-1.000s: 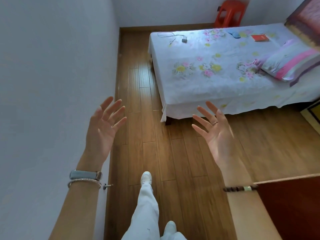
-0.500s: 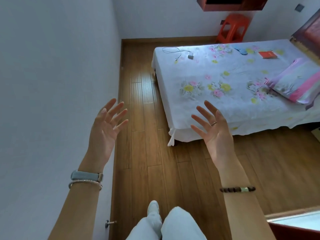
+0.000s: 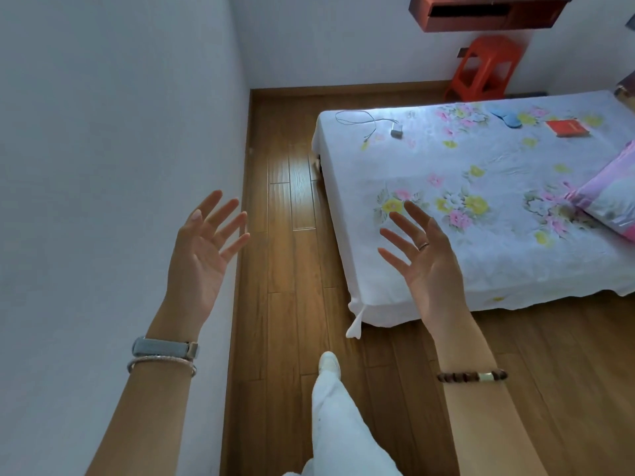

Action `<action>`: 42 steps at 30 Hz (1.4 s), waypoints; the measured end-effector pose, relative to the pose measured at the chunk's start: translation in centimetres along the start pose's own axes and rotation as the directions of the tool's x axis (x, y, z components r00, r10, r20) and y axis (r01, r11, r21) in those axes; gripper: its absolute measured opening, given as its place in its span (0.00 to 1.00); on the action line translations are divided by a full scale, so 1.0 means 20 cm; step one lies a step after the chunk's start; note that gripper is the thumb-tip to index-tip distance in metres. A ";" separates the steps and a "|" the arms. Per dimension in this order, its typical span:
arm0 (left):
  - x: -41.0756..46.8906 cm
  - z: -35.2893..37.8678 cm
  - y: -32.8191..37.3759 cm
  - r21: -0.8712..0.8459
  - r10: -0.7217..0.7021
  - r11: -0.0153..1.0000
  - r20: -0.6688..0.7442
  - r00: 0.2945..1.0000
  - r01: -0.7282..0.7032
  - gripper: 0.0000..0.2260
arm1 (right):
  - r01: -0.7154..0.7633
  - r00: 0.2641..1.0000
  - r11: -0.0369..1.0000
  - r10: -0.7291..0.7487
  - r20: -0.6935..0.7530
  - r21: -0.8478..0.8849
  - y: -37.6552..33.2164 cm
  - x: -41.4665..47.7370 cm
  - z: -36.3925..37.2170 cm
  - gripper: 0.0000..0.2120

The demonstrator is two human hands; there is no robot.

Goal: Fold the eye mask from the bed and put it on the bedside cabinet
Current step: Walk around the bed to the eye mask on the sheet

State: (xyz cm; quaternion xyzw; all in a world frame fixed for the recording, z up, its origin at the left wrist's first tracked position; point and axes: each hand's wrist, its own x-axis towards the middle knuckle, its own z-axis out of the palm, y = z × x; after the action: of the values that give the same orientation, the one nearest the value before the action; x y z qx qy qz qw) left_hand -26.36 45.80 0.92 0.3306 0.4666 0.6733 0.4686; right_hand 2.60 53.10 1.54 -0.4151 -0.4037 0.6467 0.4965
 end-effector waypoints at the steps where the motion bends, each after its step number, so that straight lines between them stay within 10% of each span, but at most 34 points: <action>1: 0.09 0.02 0.01 0.000 0.008 1.000 -0.001 1.000 -0.008 0.24 | 0.004 1.000 1.000 -0.004 0.013 0.001 -0.01 0.09 0.01 0.18; 42: 3.16 -0.24 0.01 0.007 -0.085 0.996 -0.028 0.996 0.086 0.23 | -0.059 0.998 0.997 0.060 0.027 -0.042 -0.08 3.07 0.89 0.22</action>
State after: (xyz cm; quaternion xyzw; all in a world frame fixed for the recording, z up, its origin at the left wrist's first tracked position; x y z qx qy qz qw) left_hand -52.30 103.58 -0.04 0.3029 0.4898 0.6552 0.4889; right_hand -23.59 111.37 0.55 -0.4280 -0.4111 0.6586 0.4627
